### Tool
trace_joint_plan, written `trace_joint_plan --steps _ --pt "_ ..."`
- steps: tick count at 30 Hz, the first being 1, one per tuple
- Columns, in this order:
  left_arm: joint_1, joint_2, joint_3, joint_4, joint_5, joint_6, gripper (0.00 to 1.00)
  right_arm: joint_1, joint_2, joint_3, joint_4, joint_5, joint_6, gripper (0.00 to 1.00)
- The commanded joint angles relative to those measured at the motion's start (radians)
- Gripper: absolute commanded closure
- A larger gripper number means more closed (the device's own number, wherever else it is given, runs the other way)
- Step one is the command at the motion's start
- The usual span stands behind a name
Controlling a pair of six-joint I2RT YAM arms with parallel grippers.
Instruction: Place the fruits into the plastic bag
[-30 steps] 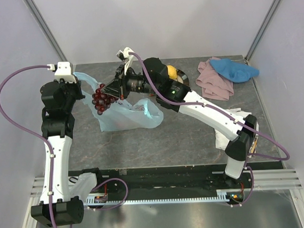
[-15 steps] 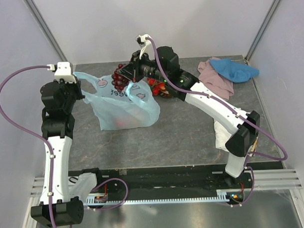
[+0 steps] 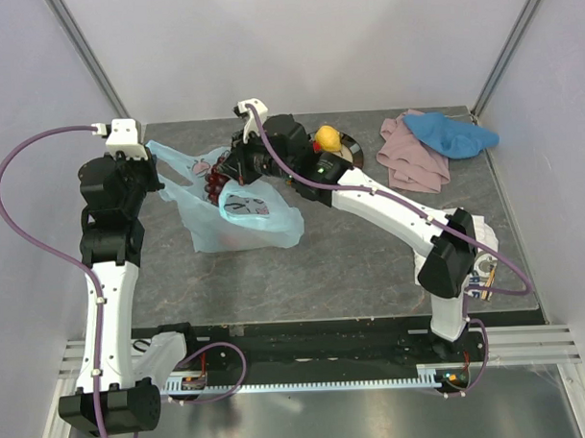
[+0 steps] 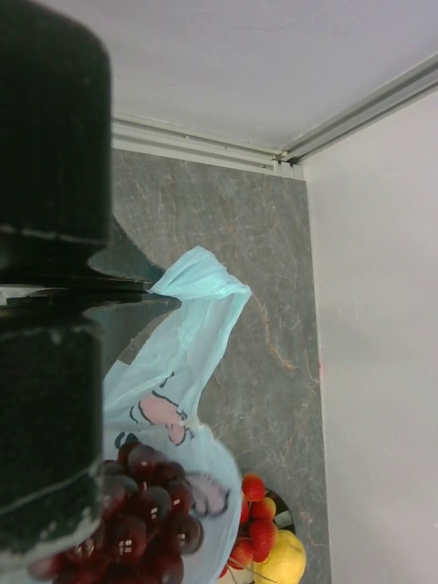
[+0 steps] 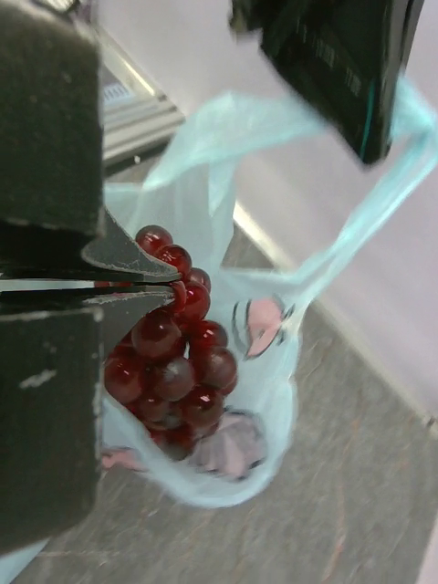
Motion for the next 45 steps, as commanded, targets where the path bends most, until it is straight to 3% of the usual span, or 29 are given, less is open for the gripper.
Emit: trace_joint_plan --steps 1,3,14,29,35,39,42,45 --pt "-0.003 -0.01 -0.002 0.044 0.012 0.04 0.98 0.005 0.02 0.067 -0.041 0.191 -0.033 1.0" --pt "-0.004 -0.01 -0.002 0.046 0.009 0.042 0.98 0.026 0.033 0.083 -0.073 0.248 -0.072 1.0" --pt "-0.003 -0.01 -0.002 0.046 0.017 0.037 0.98 0.141 0.037 0.07 -0.166 0.26 -0.152 1.0" --pt "-0.006 -0.01 -0.005 0.05 0.02 0.036 0.98 0.144 0.2 0.145 -0.334 0.343 -0.158 0.99" --pt "-0.006 -0.01 -0.005 0.049 0.02 0.037 0.98 0.144 0.2 0.153 -0.338 0.337 -0.155 0.82" --pt "-0.006 -0.011 -0.005 0.049 0.02 0.037 0.98 0.141 0.183 0.147 -0.337 0.331 -0.156 0.62" --pt "-0.006 -0.011 -0.005 0.05 0.02 0.037 0.98 0.143 0.168 0.141 -0.335 0.329 -0.159 0.54" --pt "-0.007 -0.011 -0.005 0.049 0.02 0.036 0.98 0.143 0.16 0.135 -0.329 0.317 -0.158 0.51"
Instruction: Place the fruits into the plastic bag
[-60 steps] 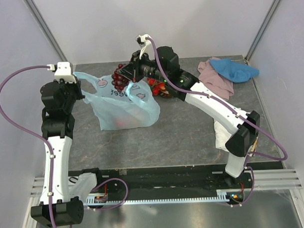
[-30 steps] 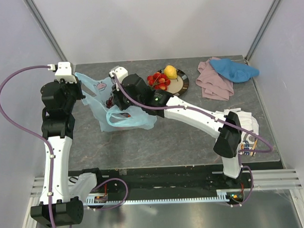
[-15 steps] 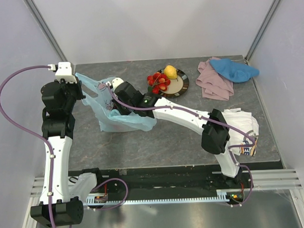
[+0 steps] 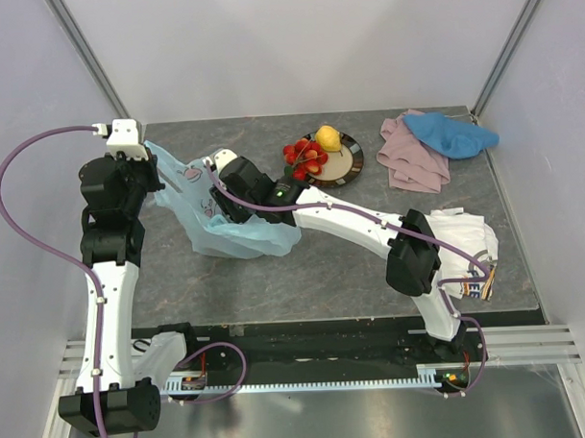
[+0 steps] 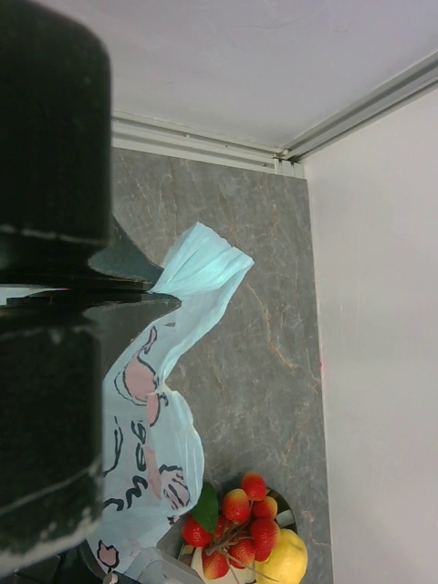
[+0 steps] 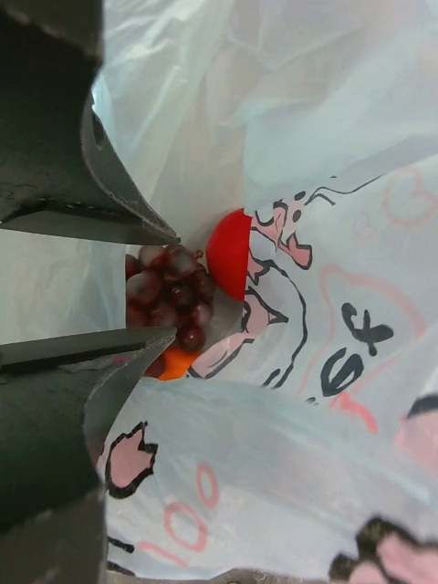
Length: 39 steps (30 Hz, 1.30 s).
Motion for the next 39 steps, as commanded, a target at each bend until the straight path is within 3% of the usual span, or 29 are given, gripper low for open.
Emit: trace_joint_plan --steps 1,8,16,23,26,32,39 --pt "-0.006 -0.011 -0.001 0.048 0.016 0.036 0.98 0.0 -0.052 0.033 0.021 -0.012 -0.003 0.51" --pt "-0.006 -0.011 0.001 0.048 0.016 0.037 0.98 0.0 -0.075 0.02 0.054 -0.102 -0.006 0.5" --pt "-0.006 -0.01 -0.001 0.048 0.003 0.037 0.98 0.0 -0.342 -0.192 0.384 -0.403 0.035 0.41" --pt "-0.006 -0.008 -0.001 0.047 0.007 0.032 0.98 -0.017 -0.547 -0.319 0.509 -0.36 0.027 0.38" --pt "-0.006 -0.008 -0.001 0.047 0.01 0.031 0.98 -0.089 -0.587 -0.35 0.509 -0.34 0.055 0.37" --pt "-0.007 -0.007 -0.001 0.048 0.004 0.032 0.99 -0.371 -0.539 -0.402 0.444 -0.28 0.164 0.36" --pt "-0.007 0.006 0.001 0.042 0.004 0.036 0.98 -0.474 -0.299 -0.283 0.28 -0.161 0.115 0.36"
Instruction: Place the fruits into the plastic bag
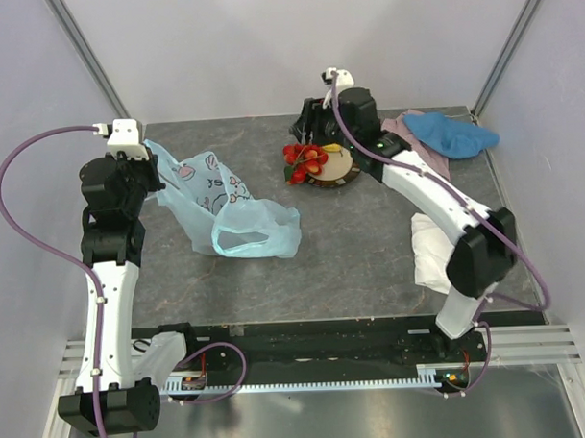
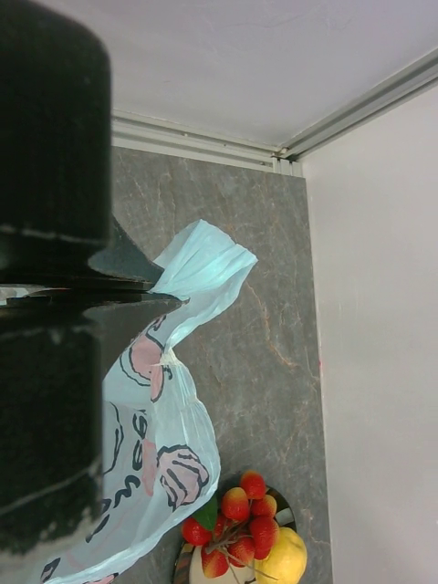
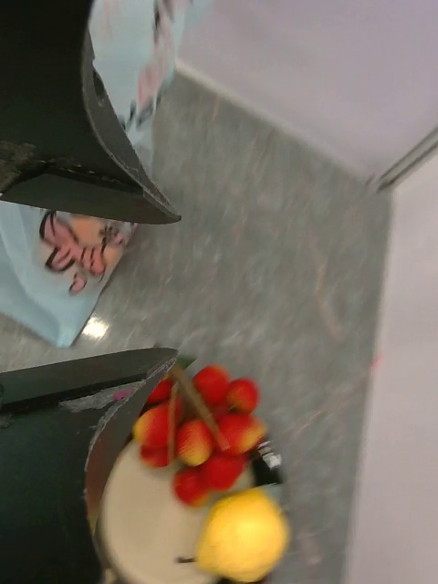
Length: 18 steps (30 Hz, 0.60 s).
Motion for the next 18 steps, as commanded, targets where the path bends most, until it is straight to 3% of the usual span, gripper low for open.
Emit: trace_joint_plan --steps 1,7,18 --pt "-0.001 0.005 0.002 0.038 0.002 0.037 0.98 -0.006 0.154 0.075 -0.113 0.088 -0.015 0.36" --pt "0.001 0.016 0.002 0.035 -0.006 0.04 0.98 -0.039 0.297 0.13 -0.098 0.108 0.052 0.36" --pt "-0.001 0.013 0.004 0.033 -0.001 0.04 0.98 -0.088 0.358 0.059 0.1 -0.016 0.215 0.36"
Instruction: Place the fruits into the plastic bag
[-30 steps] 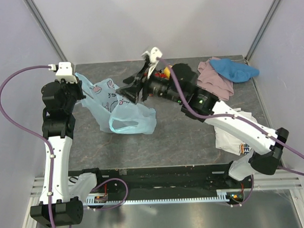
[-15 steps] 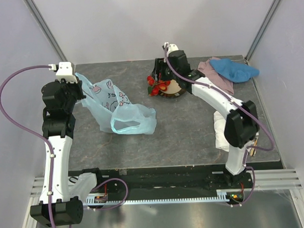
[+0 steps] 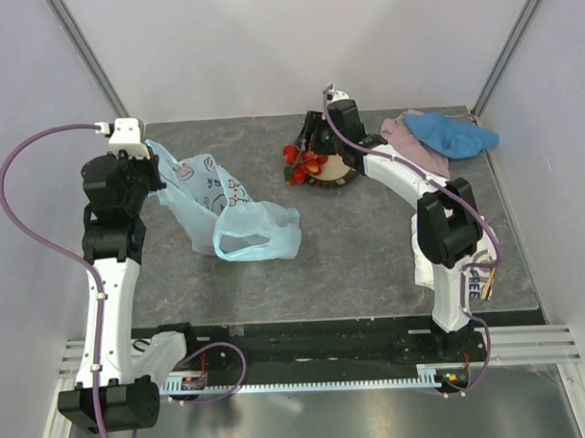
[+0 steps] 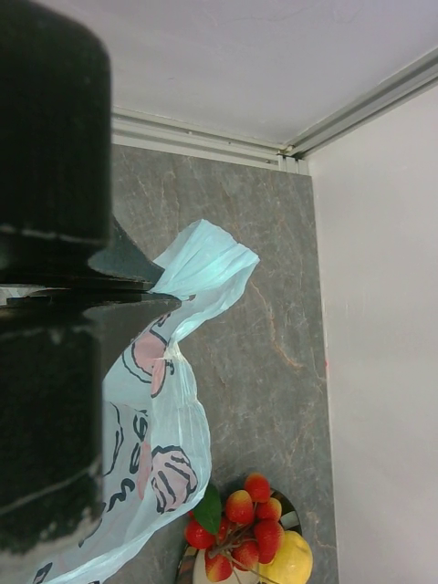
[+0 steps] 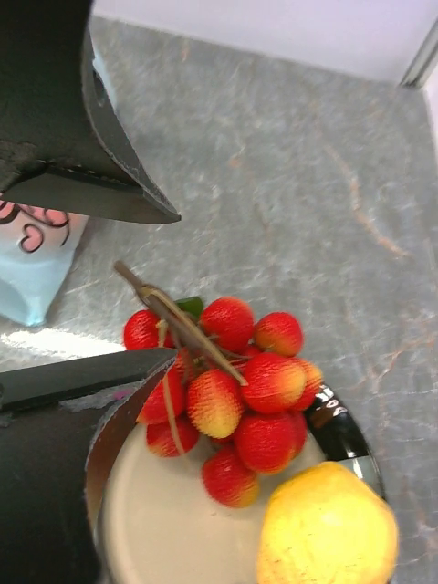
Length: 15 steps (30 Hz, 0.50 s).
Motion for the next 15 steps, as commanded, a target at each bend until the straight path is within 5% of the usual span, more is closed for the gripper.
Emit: trace_joint_plan --steps 1,15 --pt "-0.001 -0.006 0.004 0.034 0.0 0.041 0.98 -0.006 0.035 0.008 0.107 -0.051 0.081 0.37" --pt "0.001 -0.009 0.004 0.034 0.004 0.041 0.98 -0.01 0.079 -0.001 0.138 -0.079 0.148 0.39"
